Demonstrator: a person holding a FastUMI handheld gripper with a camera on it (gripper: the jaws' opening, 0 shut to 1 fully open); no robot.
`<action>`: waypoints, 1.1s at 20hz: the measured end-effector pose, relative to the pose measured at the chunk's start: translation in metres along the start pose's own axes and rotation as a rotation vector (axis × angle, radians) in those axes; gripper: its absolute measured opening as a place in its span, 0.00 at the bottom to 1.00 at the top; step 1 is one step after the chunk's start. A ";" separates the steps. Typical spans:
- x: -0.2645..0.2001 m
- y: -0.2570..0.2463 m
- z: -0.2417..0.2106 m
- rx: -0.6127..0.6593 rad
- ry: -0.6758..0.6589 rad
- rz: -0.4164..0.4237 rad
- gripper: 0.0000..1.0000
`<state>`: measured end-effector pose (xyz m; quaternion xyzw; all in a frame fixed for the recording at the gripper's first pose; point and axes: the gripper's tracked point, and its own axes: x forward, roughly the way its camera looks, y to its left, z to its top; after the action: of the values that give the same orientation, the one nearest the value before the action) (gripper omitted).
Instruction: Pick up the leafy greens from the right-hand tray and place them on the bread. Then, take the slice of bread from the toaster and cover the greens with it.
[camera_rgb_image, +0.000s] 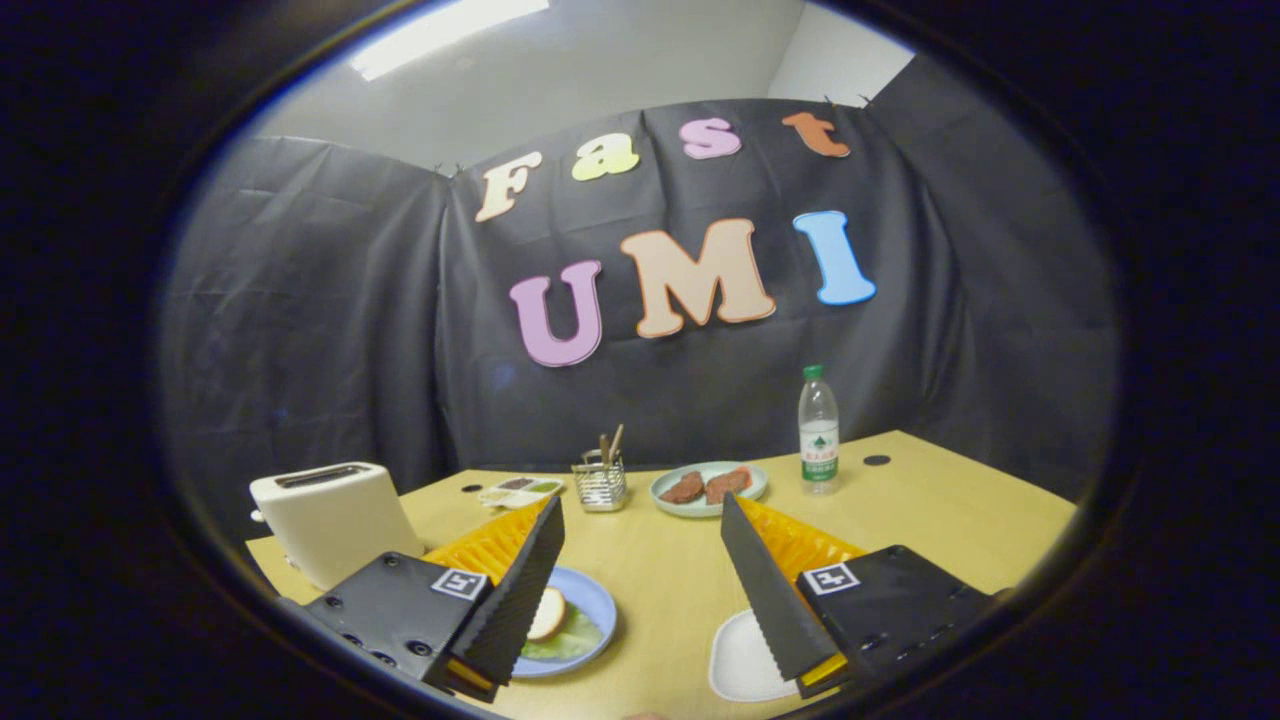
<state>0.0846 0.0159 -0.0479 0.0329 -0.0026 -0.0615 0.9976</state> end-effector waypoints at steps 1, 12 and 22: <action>0.000 -0.004 0.013 0.006 -0.022 -0.005 0.98; -0.002 0.013 0.075 -0.090 -0.054 0.077 0.98; -0.019 -0.018 0.042 -0.009 -0.013 0.072 0.98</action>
<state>0.0636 -0.0023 -0.0068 0.0278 -0.0099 -0.0257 0.9992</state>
